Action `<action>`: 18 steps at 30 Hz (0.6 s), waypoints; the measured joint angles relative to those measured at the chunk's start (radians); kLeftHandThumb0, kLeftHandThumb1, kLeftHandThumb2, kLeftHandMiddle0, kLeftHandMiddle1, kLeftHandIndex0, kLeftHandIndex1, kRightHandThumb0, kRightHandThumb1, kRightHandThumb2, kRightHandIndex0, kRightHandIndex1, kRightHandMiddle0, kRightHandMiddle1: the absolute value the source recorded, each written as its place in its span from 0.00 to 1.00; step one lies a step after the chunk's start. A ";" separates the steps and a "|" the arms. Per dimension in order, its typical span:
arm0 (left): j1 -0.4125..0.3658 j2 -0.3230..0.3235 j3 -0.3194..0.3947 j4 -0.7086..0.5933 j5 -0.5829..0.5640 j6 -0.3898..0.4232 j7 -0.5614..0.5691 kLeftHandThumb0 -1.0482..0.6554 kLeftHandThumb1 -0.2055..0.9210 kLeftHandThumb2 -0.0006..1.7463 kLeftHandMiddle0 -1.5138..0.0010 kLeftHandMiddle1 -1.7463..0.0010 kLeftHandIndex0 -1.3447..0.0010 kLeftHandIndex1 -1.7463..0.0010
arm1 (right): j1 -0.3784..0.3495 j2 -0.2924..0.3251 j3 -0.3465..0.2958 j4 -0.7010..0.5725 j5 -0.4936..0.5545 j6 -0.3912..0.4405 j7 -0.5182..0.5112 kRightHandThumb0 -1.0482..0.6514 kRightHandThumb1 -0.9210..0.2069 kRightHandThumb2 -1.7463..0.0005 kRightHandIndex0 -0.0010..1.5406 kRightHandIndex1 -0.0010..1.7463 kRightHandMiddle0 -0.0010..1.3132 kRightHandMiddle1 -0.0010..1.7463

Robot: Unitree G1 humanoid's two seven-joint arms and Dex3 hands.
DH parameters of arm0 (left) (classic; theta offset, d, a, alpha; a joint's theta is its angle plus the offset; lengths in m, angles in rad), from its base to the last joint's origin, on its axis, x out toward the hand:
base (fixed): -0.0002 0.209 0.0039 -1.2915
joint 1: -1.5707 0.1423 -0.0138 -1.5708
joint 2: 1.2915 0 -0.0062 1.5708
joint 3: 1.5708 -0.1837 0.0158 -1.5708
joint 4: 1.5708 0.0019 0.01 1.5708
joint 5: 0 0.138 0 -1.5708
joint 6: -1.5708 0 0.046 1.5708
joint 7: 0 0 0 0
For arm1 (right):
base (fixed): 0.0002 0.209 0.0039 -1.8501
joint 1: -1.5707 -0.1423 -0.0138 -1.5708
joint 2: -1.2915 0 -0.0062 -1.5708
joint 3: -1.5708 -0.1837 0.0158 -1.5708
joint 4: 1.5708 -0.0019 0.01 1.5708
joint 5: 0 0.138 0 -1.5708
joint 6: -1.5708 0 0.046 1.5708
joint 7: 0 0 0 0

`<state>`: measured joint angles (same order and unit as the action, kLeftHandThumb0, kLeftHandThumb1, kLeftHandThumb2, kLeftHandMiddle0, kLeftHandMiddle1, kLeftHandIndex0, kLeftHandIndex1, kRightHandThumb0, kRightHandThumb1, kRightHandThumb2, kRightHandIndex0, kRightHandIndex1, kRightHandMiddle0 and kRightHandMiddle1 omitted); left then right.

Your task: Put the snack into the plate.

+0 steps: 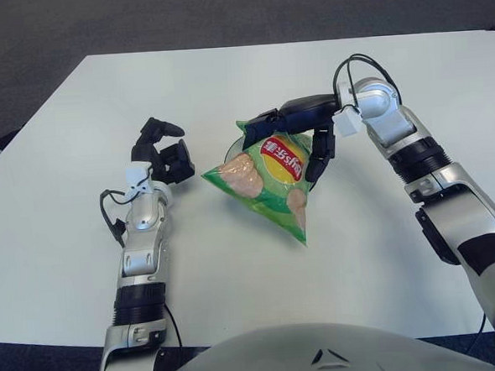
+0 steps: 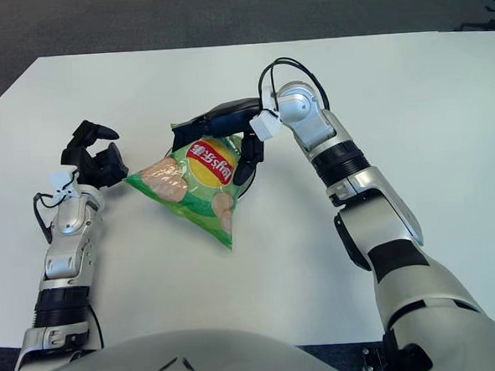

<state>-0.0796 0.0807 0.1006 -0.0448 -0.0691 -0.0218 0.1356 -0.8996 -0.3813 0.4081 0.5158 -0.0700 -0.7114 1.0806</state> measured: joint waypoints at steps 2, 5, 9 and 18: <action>0.000 0.000 -0.002 0.002 0.000 -0.004 0.000 0.34 0.51 0.72 0.15 0.00 0.58 0.00 | -0.002 0.001 0.004 0.012 0.000 -0.014 0.001 0.16 0.37 0.58 0.00 0.04 0.00 0.40; 0.000 0.001 -0.004 0.002 0.000 -0.009 0.000 0.34 0.51 0.72 0.15 0.00 0.57 0.00 | -0.006 0.002 0.006 0.022 0.002 -0.021 0.009 0.16 0.37 0.58 0.00 0.02 0.00 0.41; 0.000 0.001 -0.004 0.003 0.000 -0.015 0.000 0.35 0.52 0.71 0.15 0.00 0.58 0.00 | -0.014 0.003 0.006 0.030 0.013 -0.016 0.026 0.15 0.38 0.58 0.00 0.00 0.00 0.42; 0.000 0.001 -0.004 0.006 -0.004 -0.017 -0.011 0.35 0.53 0.70 0.16 0.00 0.59 0.00 | -0.023 0.005 -0.012 0.050 0.040 0.006 0.043 0.12 0.37 0.59 0.00 0.00 0.00 0.41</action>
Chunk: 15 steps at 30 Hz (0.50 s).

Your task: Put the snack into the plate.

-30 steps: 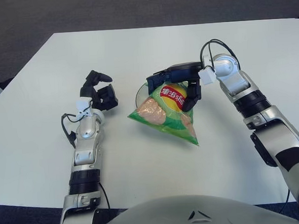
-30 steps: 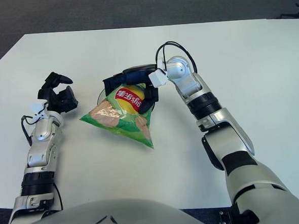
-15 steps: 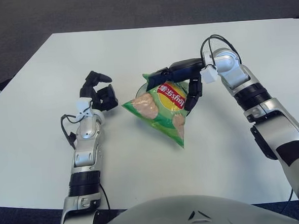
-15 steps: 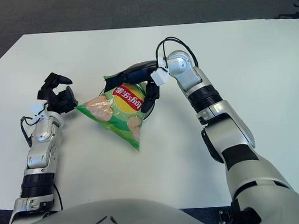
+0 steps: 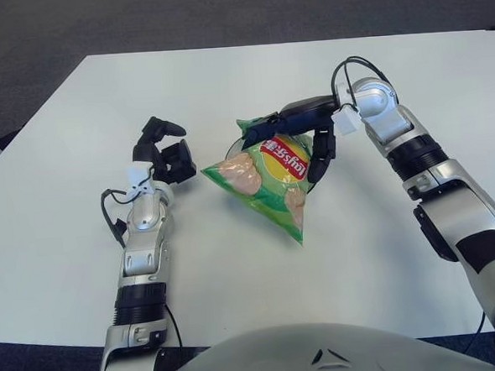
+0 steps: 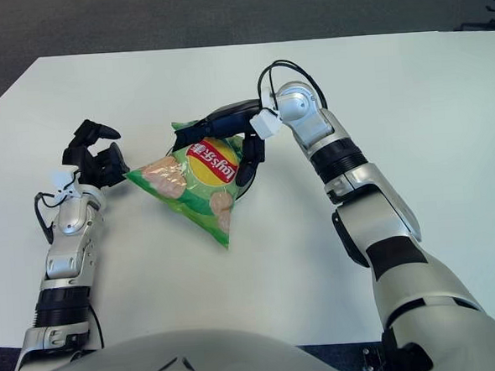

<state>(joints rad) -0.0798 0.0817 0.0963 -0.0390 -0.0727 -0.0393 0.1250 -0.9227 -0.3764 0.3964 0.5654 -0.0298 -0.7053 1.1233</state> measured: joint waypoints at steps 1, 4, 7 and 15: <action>0.000 0.000 0.000 0.002 -0.001 -0.002 -0.003 0.35 0.53 0.70 0.16 0.00 0.59 0.00 | -0.002 0.000 -0.005 0.004 0.008 0.005 0.006 0.12 0.37 0.59 0.00 0.00 0.00 0.41; -0.001 0.000 0.000 0.009 -0.002 -0.013 -0.011 0.35 0.52 0.71 0.16 0.00 0.58 0.00 | -0.020 -0.003 -0.021 0.025 0.020 0.008 0.021 0.09 0.34 0.61 0.00 0.00 0.00 0.39; -0.004 0.000 0.000 0.016 -0.003 -0.025 -0.017 0.34 0.51 0.72 0.16 0.00 0.58 0.00 | -0.045 -0.010 -0.040 0.043 0.020 0.008 0.021 0.09 0.33 0.62 0.00 0.00 0.00 0.39; -0.014 0.000 0.001 0.041 -0.001 -0.045 -0.019 0.34 0.50 0.73 0.14 0.00 0.57 0.00 | -0.083 -0.029 -0.082 0.068 0.015 0.011 0.014 0.05 0.30 0.65 0.01 0.00 0.00 0.39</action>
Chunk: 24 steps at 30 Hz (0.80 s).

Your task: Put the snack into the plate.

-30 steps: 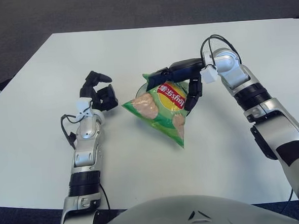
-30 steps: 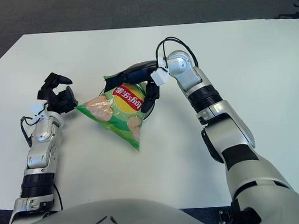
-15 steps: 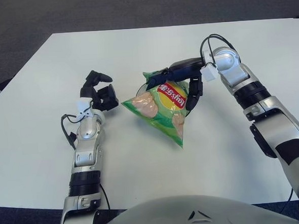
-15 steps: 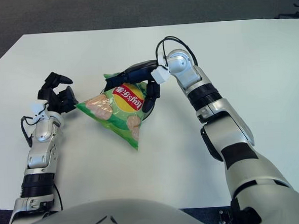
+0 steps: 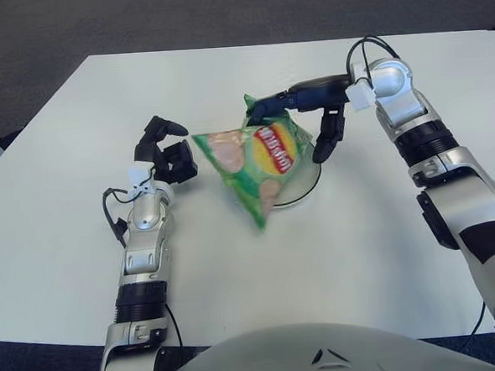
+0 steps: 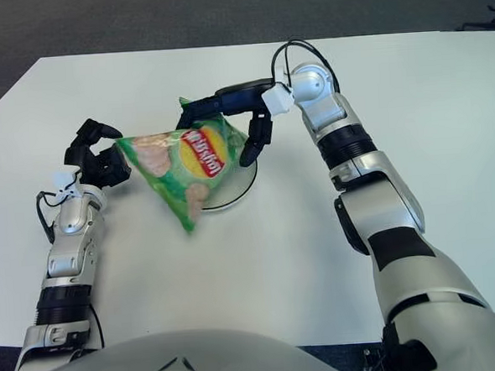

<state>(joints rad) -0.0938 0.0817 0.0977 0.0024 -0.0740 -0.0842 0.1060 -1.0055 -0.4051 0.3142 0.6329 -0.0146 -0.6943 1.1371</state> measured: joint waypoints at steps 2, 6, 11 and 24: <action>-0.003 0.000 0.000 0.004 0.001 -0.002 0.000 0.34 0.49 0.73 0.14 0.00 0.56 0.00 | -0.005 -0.013 -0.012 -0.005 -0.009 0.008 -0.019 0.05 0.30 0.65 0.01 0.01 0.00 0.39; -0.003 0.000 0.000 0.006 0.003 -0.007 0.000 0.34 0.49 0.73 0.14 0.00 0.56 0.00 | -0.017 -0.037 -0.027 -0.009 -0.015 0.018 -0.033 0.05 0.29 0.66 0.02 0.01 0.00 0.38; -0.003 0.000 0.001 0.008 0.002 -0.008 0.000 0.34 0.49 0.73 0.14 0.00 0.56 0.00 | -0.038 -0.054 -0.034 -0.007 -0.016 0.019 -0.034 0.05 0.27 0.67 0.02 0.01 0.00 0.34; -0.008 0.001 0.003 0.019 -0.004 -0.008 -0.007 0.34 0.50 0.72 0.15 0.00 0.57 0.00 | -0.105 -0.058 -0.051 0.054 0.025 0.001 0.049 0.00 0.23 0.72 0.05 0.03 0.00 0.26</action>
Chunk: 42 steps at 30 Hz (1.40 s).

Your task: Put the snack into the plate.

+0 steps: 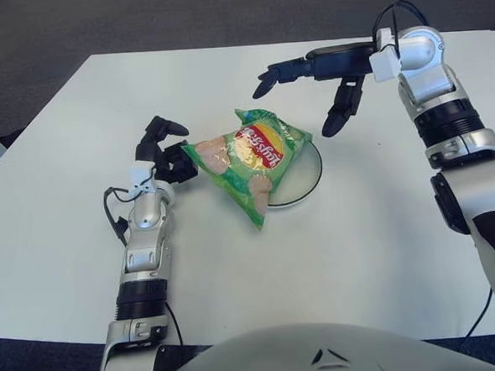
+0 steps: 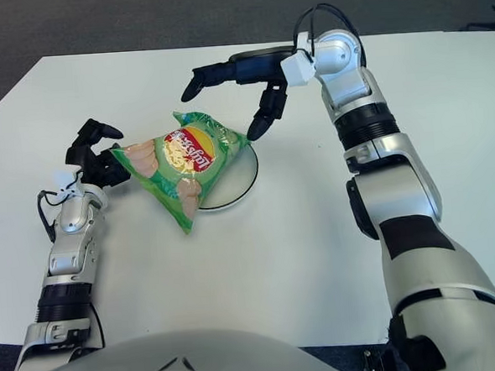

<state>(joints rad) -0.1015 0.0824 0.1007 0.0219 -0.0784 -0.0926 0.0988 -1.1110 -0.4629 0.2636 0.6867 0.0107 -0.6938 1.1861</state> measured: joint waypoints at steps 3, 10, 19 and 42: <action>0.000 0.000 0.001 0.000 -0.002 0.000 0.000 0.34 0.50 0.72 0.15 0.00 0.57 0.00 | -0.016 -0.002 -0.002 0.015 0.011 -0.001 0.036 0.00 0.22 0.73 0.05 0.03 0.00 0.24; 0.000 0.000 0.001 0.000 -0.006 0.000 0.000 0.34 0.51 0.72 0.16 0.00 0.57 0.00 | -0.022 0.009 -0.017 0.057 0.032 -0.009 0.064 0.00 0.20 0.75 0.04 0.02 0.00 0.20; -0.002 0.000 0.000 0.002 -0.004 -0.005 0.000 0.34 0.50 0.73 0.15 0.00 0.57 0.00 | -0.022 -0.022 -0.054 0.073 0.047 -0.022 0.069 0.00 0.18 0.76 0.06 0.04 0.00 0.27; 0.002 0.008 0.006 0.001 0.008 -0.007 0.003 0.34 0.50 0.73 0.15 0.00 0.57 0.00 | 0.199 0.043 -0.192 0.114 -0.126 0.257 -0.676 0.43 0.49 0.33 0.14 0.55 0.00 0.74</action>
<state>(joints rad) -0.0994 0.0899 0.1065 0.0233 -0.0699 -0.0998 0.1021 -0.9123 -0.4203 0.0718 0.8012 -0.1154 -0.4371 0.5104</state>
